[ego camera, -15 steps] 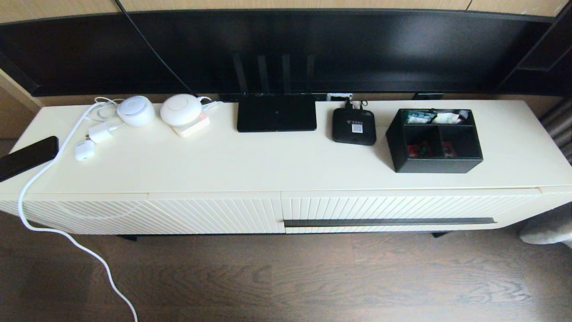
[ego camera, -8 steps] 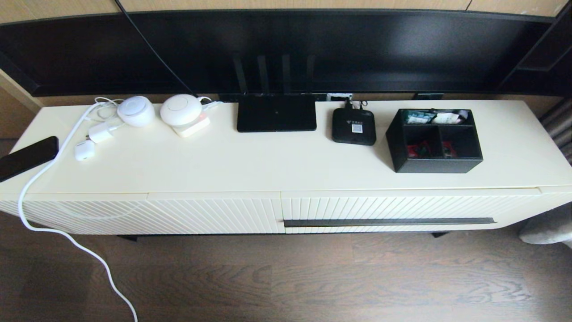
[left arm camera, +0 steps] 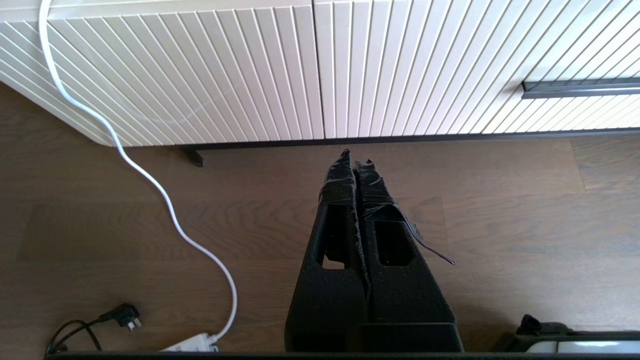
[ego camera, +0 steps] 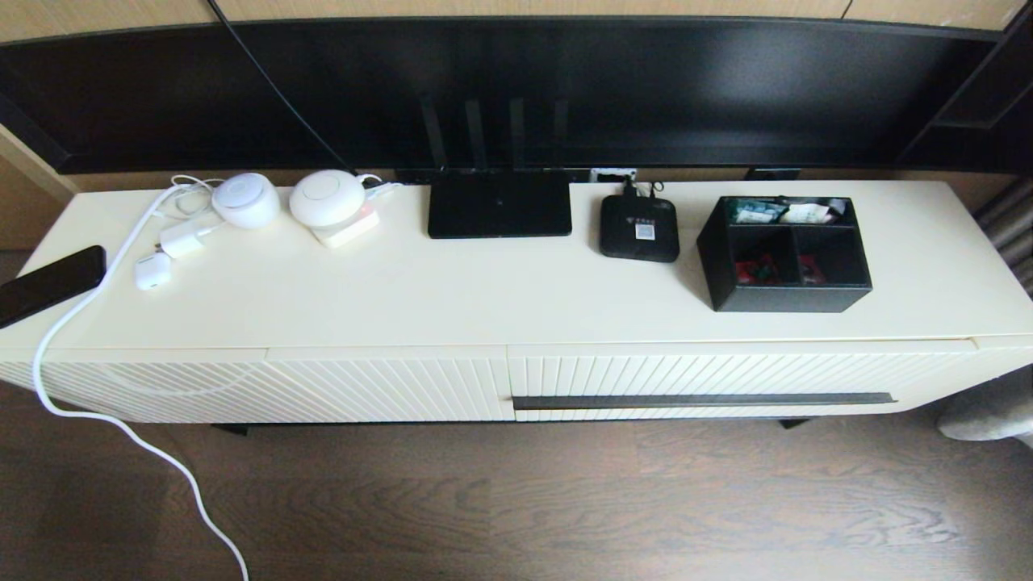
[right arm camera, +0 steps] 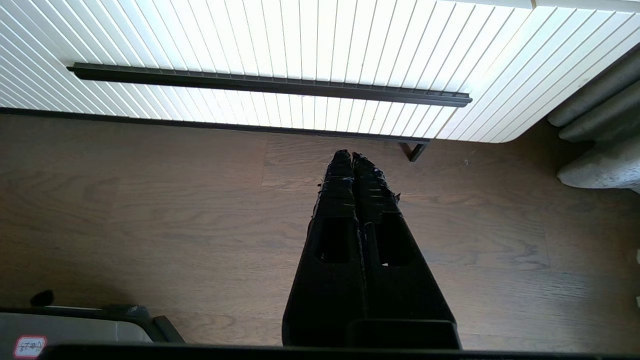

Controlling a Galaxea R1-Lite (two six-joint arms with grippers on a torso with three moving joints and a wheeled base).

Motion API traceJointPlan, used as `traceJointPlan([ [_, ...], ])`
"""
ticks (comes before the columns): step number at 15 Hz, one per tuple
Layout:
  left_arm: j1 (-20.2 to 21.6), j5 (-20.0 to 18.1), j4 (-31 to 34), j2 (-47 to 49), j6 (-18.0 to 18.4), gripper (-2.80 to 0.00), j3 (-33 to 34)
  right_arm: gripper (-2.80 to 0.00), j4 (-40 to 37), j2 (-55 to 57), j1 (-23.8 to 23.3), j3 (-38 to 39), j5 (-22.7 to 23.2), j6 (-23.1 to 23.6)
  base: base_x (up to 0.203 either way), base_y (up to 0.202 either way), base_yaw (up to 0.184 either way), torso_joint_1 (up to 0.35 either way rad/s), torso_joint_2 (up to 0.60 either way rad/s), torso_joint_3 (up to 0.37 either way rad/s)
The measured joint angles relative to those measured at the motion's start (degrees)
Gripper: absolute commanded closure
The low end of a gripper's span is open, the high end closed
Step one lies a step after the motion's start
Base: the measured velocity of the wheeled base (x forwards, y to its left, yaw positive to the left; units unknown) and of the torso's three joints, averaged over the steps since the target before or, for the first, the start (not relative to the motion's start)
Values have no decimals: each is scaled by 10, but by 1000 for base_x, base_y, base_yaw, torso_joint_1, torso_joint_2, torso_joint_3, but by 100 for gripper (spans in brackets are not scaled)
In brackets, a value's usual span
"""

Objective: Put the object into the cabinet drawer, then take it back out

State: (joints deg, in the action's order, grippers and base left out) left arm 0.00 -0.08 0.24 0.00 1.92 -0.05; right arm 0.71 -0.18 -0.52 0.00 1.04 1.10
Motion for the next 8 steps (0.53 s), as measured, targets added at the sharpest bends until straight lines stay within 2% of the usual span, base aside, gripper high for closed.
traceJointPlan([
  [8, 0, 0, 0, 0, 0, 0, 0, 0, 0, 0, 0, 0, 0, -3, 0, 0, 0, 0, 0, 0],
])
